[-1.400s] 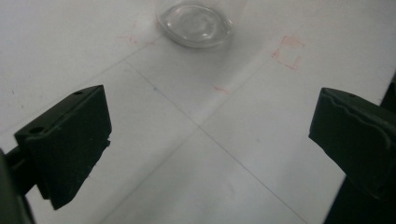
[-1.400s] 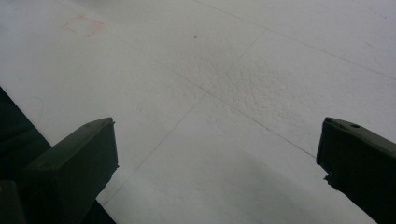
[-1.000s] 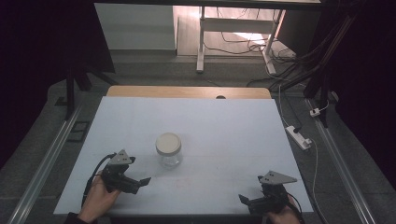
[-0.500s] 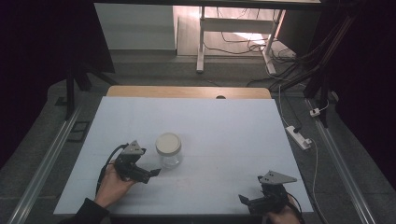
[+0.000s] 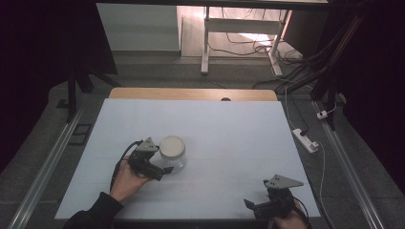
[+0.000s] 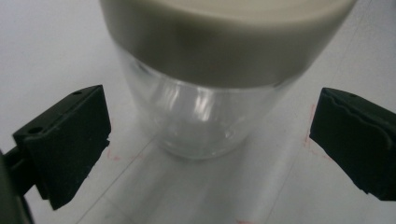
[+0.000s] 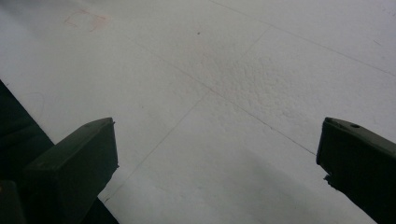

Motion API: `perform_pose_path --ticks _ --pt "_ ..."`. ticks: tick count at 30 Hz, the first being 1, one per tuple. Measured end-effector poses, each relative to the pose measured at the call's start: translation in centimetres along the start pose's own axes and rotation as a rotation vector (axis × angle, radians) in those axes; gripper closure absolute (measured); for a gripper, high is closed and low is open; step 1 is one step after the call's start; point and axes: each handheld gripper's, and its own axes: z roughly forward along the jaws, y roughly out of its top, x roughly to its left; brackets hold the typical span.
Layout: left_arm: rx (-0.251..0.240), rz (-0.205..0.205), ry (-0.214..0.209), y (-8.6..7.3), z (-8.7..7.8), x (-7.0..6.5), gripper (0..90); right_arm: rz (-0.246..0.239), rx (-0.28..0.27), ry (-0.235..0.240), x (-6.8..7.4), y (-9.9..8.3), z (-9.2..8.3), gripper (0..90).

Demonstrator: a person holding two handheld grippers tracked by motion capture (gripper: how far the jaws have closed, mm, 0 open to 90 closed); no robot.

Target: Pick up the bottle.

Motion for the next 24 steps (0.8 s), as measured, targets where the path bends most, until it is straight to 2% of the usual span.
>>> perform_pose_path --ticks 12,19,21,24 --pt "0.005 0.03 0.01 1.2 2.0 0.1 0.0 -0.004 0.001 0.001 0.0 0.0 0.0 0.0" --pt "-0.012 0.028 0.017 1.6 2.2 0.3 2.7 -0.005 0.001 0.001 0.0 0.0 0.0 0.0" --pt "-0.019 0.037 0.012 1.6 2.2 0.2 4.5 -0.006 0.001 0.001 0.0 0.0 0.0 0.0" --pt "-0.013 0.05 0.024 1.7 2.2 0.1 6.6 -0.007 0.002 0.001 0.0 0.0 0.0 0.0"
